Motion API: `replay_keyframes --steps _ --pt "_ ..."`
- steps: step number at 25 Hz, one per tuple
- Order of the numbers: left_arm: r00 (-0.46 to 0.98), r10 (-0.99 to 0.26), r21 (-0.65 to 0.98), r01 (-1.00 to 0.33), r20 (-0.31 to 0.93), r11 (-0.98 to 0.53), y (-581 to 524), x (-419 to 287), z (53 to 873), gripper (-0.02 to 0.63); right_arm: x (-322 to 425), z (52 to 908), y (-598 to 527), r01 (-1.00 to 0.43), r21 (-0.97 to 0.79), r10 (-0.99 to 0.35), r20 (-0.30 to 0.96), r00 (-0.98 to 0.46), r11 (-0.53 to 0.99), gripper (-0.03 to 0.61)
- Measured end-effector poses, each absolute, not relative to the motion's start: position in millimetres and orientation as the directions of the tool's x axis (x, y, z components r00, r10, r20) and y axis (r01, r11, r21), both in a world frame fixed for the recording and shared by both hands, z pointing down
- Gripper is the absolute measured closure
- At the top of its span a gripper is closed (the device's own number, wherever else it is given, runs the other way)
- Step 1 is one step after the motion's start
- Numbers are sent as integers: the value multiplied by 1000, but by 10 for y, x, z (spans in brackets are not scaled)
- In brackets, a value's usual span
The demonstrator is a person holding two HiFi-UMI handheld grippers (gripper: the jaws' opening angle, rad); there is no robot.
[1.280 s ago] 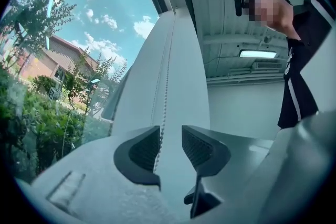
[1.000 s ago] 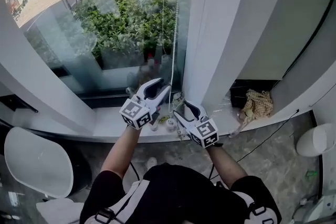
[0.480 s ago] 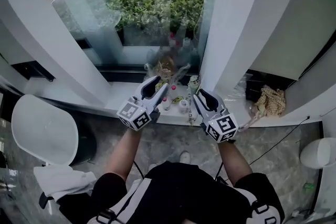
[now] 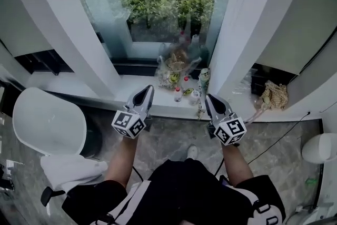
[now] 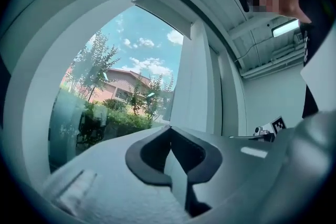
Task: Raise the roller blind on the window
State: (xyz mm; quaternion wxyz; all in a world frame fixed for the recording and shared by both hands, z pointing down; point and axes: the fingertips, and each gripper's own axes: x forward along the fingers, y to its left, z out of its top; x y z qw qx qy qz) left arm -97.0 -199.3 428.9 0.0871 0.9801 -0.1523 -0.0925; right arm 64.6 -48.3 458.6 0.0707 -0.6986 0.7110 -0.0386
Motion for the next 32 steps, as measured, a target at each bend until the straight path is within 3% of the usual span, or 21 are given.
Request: replay_keyframes --steps 9,32 --pt "929 -327 186 -295 -174 -937 -1563 -1669 4329 614 130 4560 120 -989 -140 -996 -68 55 -45 580" --pt "867 -453 207 -414 -206 -886 -959 -1791 4279 614 200 4390 347 -988 -119 -990 -115 -81 95 580"
